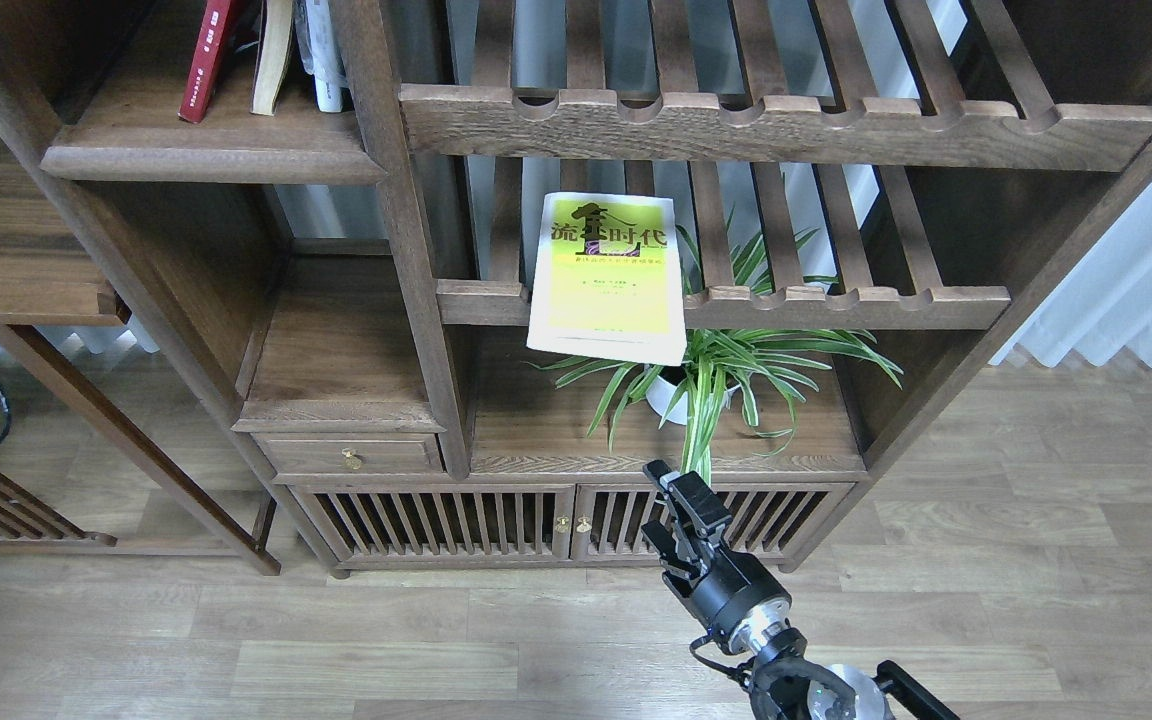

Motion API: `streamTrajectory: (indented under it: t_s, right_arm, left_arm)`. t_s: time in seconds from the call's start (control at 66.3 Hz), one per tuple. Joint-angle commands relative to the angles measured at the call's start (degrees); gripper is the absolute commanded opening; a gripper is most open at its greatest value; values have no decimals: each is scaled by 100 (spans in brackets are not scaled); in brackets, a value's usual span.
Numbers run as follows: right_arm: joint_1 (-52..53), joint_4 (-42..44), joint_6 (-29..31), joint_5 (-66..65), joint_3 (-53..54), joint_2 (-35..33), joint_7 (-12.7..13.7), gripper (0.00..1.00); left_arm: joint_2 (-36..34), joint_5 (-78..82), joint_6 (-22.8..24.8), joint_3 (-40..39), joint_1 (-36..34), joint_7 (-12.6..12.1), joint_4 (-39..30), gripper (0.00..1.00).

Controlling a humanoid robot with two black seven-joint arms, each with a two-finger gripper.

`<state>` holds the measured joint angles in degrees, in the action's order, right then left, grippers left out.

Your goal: Organize books on shelf

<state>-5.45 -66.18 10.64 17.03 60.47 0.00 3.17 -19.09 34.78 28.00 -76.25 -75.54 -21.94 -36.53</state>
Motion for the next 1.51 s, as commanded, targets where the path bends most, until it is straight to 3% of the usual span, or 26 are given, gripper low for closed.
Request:
streamTrajectory:
  t_s: [0.0,0.106,0.377,0.739,0.814,0.844,1.04,1.296,1.492]
  right_arm:
    - [0,-27,0,3,0,0,-1,99]
    - [0,-27,0,3,0,0,-1,99]
    - [0,-36,9,3,71,0,-1,99]
    - [0,-36,0,3,62,0,8,99]
    - [0,-36,0,3,62,0,8,99]
    - [0,-36,0,11,62,0,8,99]
    - [0,-36,0,3,62,0,8,99]
    - [0,-44,9,11,62,0,-1,99]
    - [0,-53,9,11,62,0,-1,99]
  left_arm:
    - [213,-121,0,4,-23,41,251,4]
    - [257,-112,0,84,-172,32,568,3]
    - [143,-60,0,707,-216,76,550,3]
    - [-262,186,0,848,-137,172,454,2]
    - [-262,195,0,918,-128,418,462,2]
    - [-297,283,0,1111,-119,734,462,2]
    - [-350,485,0,1288,-49,1701,524,2]
    - [-323,565,0,1323,153,2255,550,3]
    - [-271,556,0,1288,487,3108,656,3]
